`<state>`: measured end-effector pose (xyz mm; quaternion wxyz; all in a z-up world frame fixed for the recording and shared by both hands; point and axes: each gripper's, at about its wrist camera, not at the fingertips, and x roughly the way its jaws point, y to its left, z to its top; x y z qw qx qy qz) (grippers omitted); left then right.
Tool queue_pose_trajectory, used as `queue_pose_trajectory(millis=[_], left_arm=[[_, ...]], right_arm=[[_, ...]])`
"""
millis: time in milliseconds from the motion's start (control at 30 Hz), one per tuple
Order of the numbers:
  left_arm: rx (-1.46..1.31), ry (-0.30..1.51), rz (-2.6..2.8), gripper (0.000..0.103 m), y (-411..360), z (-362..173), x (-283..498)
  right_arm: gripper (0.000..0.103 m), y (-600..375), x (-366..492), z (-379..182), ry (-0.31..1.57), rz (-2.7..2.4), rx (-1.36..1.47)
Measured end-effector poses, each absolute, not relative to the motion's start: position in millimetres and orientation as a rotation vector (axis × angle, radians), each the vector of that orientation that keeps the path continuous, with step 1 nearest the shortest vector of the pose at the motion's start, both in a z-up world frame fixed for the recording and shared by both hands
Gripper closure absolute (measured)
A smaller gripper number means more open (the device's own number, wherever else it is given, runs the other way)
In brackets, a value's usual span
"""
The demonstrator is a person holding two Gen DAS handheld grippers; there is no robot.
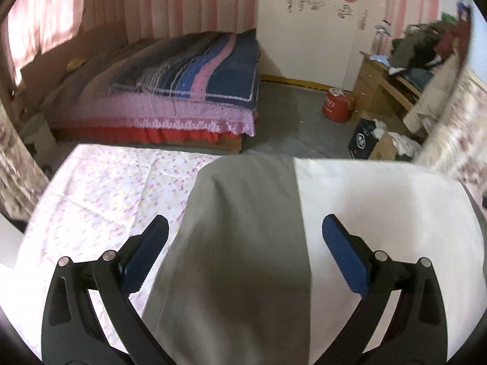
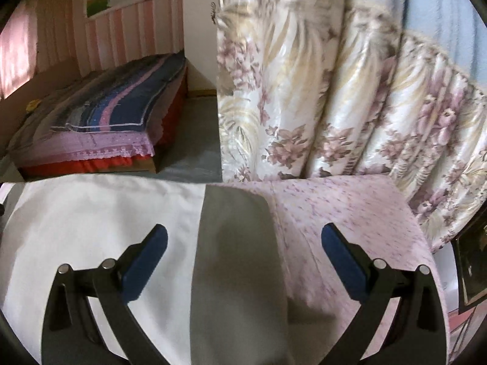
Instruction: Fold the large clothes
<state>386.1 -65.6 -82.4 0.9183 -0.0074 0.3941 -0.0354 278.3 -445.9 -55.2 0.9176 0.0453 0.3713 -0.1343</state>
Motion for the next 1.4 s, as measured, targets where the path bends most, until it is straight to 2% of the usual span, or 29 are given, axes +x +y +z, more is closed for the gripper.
queue_pose_trajectory(millis=[267, 500, 567, 633, 833, 1067, 1167, 1233, 1400], left_arm=[[0.047, 0.702, -0.136, 0.003, -67, -45, 282], [-0.013, 0.661, -0.195, 0.003, -83, -49, 231], [-0.032, 0.668, -0.2, 0.003, -87, -56, 232], [-0.059, 0.697, -0.224, 0.003, -95, -66, 234], [0.013, 0.729, -0.273, 0.003, -119, -91, 229], [0.052, 0.744, -0.29, 0.003, -135, -106, 224], [0.041, 0.746, -0.288, 0.003, -135, -108, 225], [0.043, 0.743, -0.288, 0.003, -137, -108, 225], [0.029, 0.736, -0.298, 0.003, -134, -106, 222]], right_arm=[[0.002, -453, 187, -36, 0.724, -0.262, 0.056], [0.002, -484, 146, -71, 0.769, -0.18, 0.19], [0.009, -483, 148, -88, 0.801, -0.13, 0.235], [0.02, -469, 155, -104, 0.844, -0.093, 0.214], [0.028, -460, 157, -118, 0.851, -0.048, 0.289], [0.028, -464, 157, -125, 0.839, -0.017, 0.338], [0.046, -454, 157, -122, 0.819, 0.002, 0.305], [0.069, -444, 155, -116, 0.801, 0.023, 0.257], [0.088, -429, 150, -99, 0.758, 0.005, 0.174]])
